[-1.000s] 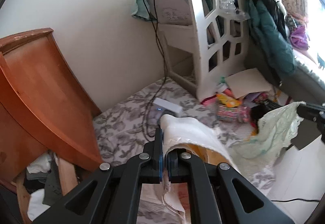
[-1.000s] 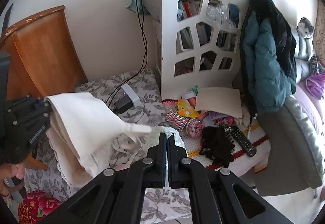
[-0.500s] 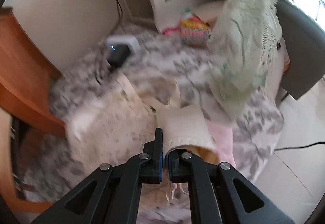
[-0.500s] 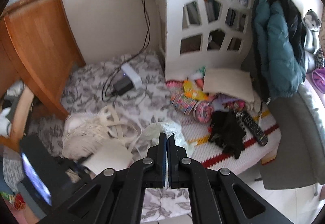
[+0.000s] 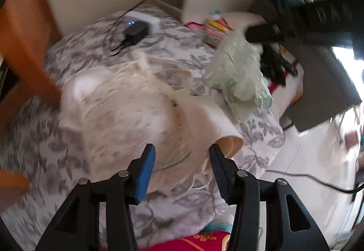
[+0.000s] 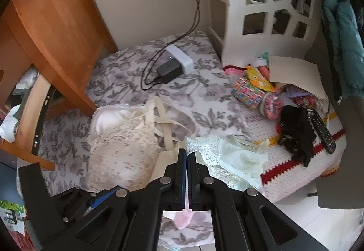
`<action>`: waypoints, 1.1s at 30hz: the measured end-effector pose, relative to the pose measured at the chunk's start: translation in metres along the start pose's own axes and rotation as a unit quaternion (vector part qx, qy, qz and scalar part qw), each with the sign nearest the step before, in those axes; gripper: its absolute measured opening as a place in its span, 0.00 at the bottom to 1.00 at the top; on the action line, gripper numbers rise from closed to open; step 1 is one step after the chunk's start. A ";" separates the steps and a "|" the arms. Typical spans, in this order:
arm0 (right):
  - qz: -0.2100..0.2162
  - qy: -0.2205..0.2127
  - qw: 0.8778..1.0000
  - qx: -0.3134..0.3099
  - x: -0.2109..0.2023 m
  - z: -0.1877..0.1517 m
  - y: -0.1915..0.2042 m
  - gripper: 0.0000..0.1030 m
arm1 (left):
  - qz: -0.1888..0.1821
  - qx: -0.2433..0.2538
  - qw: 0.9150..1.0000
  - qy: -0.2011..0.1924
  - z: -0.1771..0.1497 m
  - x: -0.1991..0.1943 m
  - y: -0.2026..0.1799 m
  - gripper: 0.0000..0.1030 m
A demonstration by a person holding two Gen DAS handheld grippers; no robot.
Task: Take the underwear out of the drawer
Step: 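Open the left tool over the bed while the right tool drops the green panties beside it, then move both open tools back toward the open nightstand drawer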
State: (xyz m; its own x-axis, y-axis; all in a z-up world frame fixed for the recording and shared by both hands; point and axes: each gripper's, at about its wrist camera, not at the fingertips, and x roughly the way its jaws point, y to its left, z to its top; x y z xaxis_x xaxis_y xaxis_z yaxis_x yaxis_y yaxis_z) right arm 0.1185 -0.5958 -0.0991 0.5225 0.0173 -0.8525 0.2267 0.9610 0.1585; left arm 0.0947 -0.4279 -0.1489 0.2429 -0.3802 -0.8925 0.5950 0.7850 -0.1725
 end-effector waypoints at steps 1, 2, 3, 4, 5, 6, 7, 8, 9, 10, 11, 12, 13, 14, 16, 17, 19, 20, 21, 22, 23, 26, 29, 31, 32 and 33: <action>0.007 0.001 1.000 -0.002 0.000 0.000 0.005 0.01 | -0.001 -0.014 1.000 -0.002 -0.002 -0.004 0.007 0.51; 0.011 0.002 1.000 -0.005 0.001 0.000 0.010 0.01 | 0.000 -0.027 1.000 -0.004 -0.004 -0.008 0.013 0.52; 0.015 0.004 1.000 -0.008 0.000 -0.001 0.014 0.01 | 0.000 -0.034 0.999 -0.005 -0.005 -0.011 0.018 0.54; 0.018 0.006 1.000 -0.013 0.000 -0.002 0.020 0.01 | 0.001 -0.045 0.999 -0.005 -0.006 -0.015 0.025 0.55; 0.023 0.007 1.000 -0.019 0.000 -0.003 0.027 0.01 | 0.001 -0.051 0.999 -0.007 -0.007 -0.019 0.031 0.55; 0.027 0.007 0.999 -0.024 0.000 -0.003 0.032 0.01 | 0.007 -0.059 0.998 -0.012 -0.007 -0.024 0.036 0.55; 0.032 0.006 0.999 -0.027 -0.002 -0.004 0.038 0.01 | 0.016 -0.067 0.997 -0.017 -0.008 -0.028 0.042 0.55; 0.038 0.006 0.999 -0.029 -0.002 -0.004 0.042 0.01 | 0.026 -0.073 0.997 -0.020 -0.008 -0.031 0.047 0.55; 0.048 0.006 0.998 -0.031 -0.003 -0.005 0.048 0.01 | 0.034 -0.076 0.996 -0.022 -0.008 -0.035 0.050 0.55; 0.054 0.006 0.998 -0.032 -0.003 -0.006 0.051 0.01 | 0.038 -0.076 0.996 -0.023 -0.007 -0.037 0.052 0.55; 0.063 0.010 0.997 -0.034 -0.003 -0.006 0.058 0.01 | 0.042 -0.077 0.996 -0.026 -0.007 -0.040 0.054 0.55; 0.068 0.013 0.997 -0.038 -0.002 -0.007 0.063 0.01 | 0.042 -0.078 0.996 -0.029 -0.006 -0.043 0.057 0.55; 0.077 0.016 0.996 -0.044 -0.001 -0.008 0.069 0.04 | 0.042 -0.080 0.995 -0.032 -0.006 -0.045 0.060 0.55; 0.086 0.017 0.995 -0.051 -0.001 -0.008 0.075 0.05 | 0.041 -0.084 0.995 -0.035 -0.007 -0.047 0.062 0.56; 0.091 0.019 0.994 -0.057 -0.001 -0.009 0.082 0.05 | 0.041 -0.092 0.994 -0.035 -0.008 -0.050 0.068 0.56; 0.089 0.022 0.994 -0.058 -0.001 -0.010 0.085 0.05 | 0.041 -0.095 0.994 -0.034 -0.009 -0.051 0.071 0.56; 0.084 0.027 0.994 -0.060 0.000 -0.010 0.086 0.14 | 0.042 -0.101 0.994 -0.032 -0.012 -0.053 0.074 0.56; 0.082 0.032 0.994 -0.060 0.001 -0.011 0.087 0.30 | 0.041 -0.102 0.993 -0.033 -0.013 -0.056 0.075 0.56; 0.080 0.033 0.994 -0.059 0.000 -0.012 0.087 0.39 | 0.039 -0.105 0.993 -0.034 -0.015 -0.058 0.077 0.56; 0.075 0.032 0.995 -0.059 -0.001 -0.013 0.087 0.41 | 0.039 -0.106 0.993 -0.034 -0.015 -0.059 0.077 0.56; 0.074 0.034 0.995 -0.058 -0.002 -0.014 0.085 0.41 | 0.039 -0.108 0.993 -0.034 -0.016 -0.060 0.078 0.56; 0.068 0.039 0.996 -0.049 -0.004 -0.019 0.079 0.43 | 0.038 -0.110 0.993 -0.036 -0.017 -0.066 0.080 0.57; 0.025 0.048 0.997 -0.046 -0.004 -0.031 0.074 0.53 | 0.040 -0.114 0.992 -0.042 -0.017 -0.072 0.082 0.67; 0.005 0.054 0.998 -0.044 -0.004 -0.040 0.071 0.59 | 0.043 -0.116 0.991 -0.043 -0.018 -0.074 0.082 0.70; 0.001 0.054 0.998 -0.039 -0.004 -0.046 0.070 0.61 | 0.043 -0.115 0.991 -0.044 -0.018 -0.076 0.082 0.72; 0.000 0.053 0.998 -0.034 -0.004 -0.051 0.068 0.66 | 0.044 -0.113 0.992 -0.045 -0.019 -0.077 0.082 0.72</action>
State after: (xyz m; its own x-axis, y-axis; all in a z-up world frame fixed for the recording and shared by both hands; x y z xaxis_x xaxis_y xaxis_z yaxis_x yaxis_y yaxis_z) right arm 0.0898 -0.5161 -0.1102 0.4312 0.0427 -0.9012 0.1689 0.9774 0.1271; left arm 0.1102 -0.3251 -0.1022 0.3600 -0.3394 -0.8690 0.3838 0.9029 -0.1936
